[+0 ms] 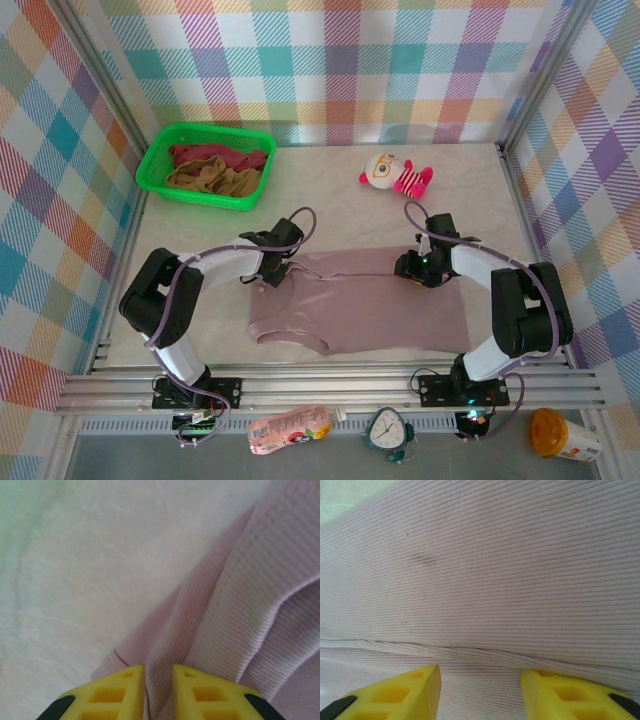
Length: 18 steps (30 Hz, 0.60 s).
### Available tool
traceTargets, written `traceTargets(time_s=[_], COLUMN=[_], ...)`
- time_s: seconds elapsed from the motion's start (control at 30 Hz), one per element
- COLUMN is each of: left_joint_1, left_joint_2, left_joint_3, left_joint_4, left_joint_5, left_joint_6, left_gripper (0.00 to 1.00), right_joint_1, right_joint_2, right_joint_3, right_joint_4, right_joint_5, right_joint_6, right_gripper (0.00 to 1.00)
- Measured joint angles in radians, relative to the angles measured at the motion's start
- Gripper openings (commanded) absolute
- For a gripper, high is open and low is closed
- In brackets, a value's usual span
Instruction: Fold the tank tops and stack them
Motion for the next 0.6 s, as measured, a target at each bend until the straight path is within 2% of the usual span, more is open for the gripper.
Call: traceTargets(time_s=[0.2,0.3,0.5,0.6], left_joint_1=[0.0,0.0,0.025,0.082], left_joint_2=[-0.025,-0.033,-0.033,-0.033], left_joint_3=[-0.001,0.059,0.167,0.167], left_joint_4=[-0.056,-0.153,-0.273,-0.3], left_joint_5=[0.027,0.029,0.107,0.18], left_joint_6=[-0.023,-0.079,-0.301,-0.438], left_gripper=[0.31,0.36,0.45,0.48], right_joint_1=[0.0,0.0,0.0,0.0], right_joint_2=[0.0,0.0,0.0,0.0], right_joint_3=[-0.001,-0.001,-0.001,-0.003], right_joint_4=[0.001,0.001,0.002,0.006], right_joint_5=[-0.002,-0.003,-0.004,-0.01], right_joint_6=[0.0,0.0,0.0,0.0], right_gripper=[0.47,0.47,0.47,0.47])
